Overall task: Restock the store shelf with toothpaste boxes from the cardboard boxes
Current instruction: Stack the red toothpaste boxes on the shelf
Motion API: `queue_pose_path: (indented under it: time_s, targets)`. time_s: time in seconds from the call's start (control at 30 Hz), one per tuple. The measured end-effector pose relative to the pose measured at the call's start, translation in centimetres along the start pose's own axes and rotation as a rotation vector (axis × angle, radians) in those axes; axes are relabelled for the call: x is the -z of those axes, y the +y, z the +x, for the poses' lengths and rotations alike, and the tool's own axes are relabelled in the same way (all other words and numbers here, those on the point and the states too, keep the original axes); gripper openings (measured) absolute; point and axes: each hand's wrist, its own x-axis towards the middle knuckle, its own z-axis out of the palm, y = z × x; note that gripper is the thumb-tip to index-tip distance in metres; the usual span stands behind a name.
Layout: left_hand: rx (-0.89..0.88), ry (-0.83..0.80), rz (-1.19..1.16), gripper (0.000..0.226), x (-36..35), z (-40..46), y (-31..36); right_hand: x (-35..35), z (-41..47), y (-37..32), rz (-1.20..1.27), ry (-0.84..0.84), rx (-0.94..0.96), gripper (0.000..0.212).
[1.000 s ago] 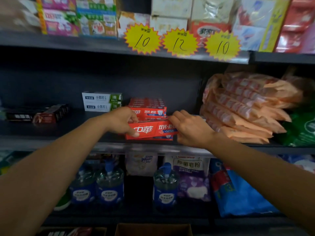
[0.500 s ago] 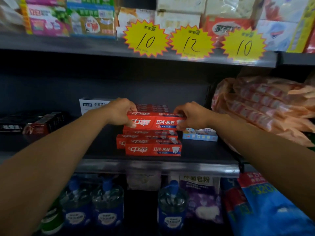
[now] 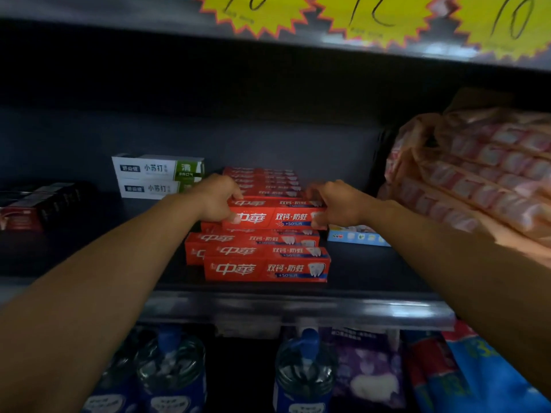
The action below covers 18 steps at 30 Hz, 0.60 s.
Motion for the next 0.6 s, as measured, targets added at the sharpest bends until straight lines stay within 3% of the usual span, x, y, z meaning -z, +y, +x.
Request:
queue_pose_path:
  time_s: [0.2, 0.33, 0.6]
  targets:
    - [-0.022, 0.058, 0.046, 0.046, -0.1, 0.3, -0.1, -0.7, 1.0, 0.5, -0.027, 0.044, -0.002, 0.033]
    - [-0.007, 0.129, 0.064, 0.054, -0.2, 0.3, -0.1, -0.8, 1.8, 0.5, -0.108, 0.079, -0.016, 0.036]
    - [0.037, 0.167, 0.166, 0.048, -0.3, 0.6, 0.2, -0.8, 2.2, 0.0, -0.160, 0.062, -0.046, 0.044]
